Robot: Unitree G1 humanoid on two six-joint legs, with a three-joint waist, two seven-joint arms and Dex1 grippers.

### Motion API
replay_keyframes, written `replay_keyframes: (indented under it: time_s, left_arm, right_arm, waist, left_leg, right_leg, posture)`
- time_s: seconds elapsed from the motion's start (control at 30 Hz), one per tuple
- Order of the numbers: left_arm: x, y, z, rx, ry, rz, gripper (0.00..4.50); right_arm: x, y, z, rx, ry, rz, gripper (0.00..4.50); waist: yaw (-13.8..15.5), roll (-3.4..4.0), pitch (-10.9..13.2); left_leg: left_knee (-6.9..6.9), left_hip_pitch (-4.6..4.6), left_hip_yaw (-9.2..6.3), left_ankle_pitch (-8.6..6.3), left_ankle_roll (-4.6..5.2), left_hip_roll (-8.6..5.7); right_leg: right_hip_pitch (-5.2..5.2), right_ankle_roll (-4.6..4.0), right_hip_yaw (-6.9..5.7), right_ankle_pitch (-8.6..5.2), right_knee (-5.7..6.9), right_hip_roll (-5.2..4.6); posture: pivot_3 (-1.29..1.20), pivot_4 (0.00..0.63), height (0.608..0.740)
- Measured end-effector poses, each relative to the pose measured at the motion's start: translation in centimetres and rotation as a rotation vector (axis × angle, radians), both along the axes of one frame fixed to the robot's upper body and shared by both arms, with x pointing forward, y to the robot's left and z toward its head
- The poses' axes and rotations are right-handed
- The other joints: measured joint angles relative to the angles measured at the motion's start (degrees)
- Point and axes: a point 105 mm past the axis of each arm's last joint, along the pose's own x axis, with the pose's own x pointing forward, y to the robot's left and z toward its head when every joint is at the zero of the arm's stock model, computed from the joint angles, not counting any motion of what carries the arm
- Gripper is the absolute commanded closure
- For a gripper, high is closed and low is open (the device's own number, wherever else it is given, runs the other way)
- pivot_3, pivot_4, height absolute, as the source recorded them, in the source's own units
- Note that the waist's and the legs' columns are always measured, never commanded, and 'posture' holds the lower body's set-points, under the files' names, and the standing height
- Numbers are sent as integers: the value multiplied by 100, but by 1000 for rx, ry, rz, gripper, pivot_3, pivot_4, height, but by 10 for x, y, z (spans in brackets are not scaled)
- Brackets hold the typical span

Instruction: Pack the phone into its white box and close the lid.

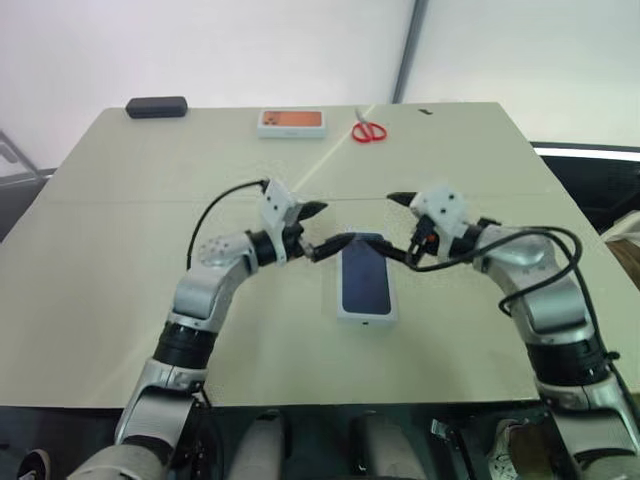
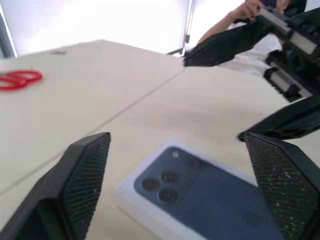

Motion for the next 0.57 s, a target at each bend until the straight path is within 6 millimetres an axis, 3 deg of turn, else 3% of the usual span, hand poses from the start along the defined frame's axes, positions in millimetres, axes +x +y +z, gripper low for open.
replay_keyframes:
  time_s: [0.2, 0.3, 0.4, 0.57]
  left_arm:
    - [-6, 36, -35, 84, 45, 71, 0]
    - [-17, 72, -54, 150, 76, 124, 0]
    - [-34, 119, -73, 220, 143, 187, 0]
    - [-57, 163, -72, 256, 180, 259, 0]
  right_arm:
    - [-4, -5, -26, 1, 62, -9, 55]
    - [-19, -19, -50, -49, 113, -1, 55]
    - [-37, -46, -70, -109, 199, -17, 55]
    - [-52, -75, -65, -137, 225, -40, 55]
  waist:
    - [-29, 0, 0]
    - [-24, 2, 1]
    - [-19, 5, 3]
    - [-4, 7, 5]
  left_leg:
    - [-12, -32, 1, 0, 1, 3]
    - [-13, -36, 2, 0, 1, 6]
    - [-14, -37, 6, 0, 1, 11]
    - [-4, -33, 9, 0, 1, 15]
  right_leg:
    - [-58, 0, 17, 1, 16, 0]
    - [-62, -1, 17, 0, 17, -1]
    - [-62, -2, 19, -1, 13, -11]
    - [-49, -26, 20, -13, 4, -19]
  posture:
    - [0, 150, 740]
    - [0, 150, 740]
    - [0, 150, 740]
    - [0, 150, 740]
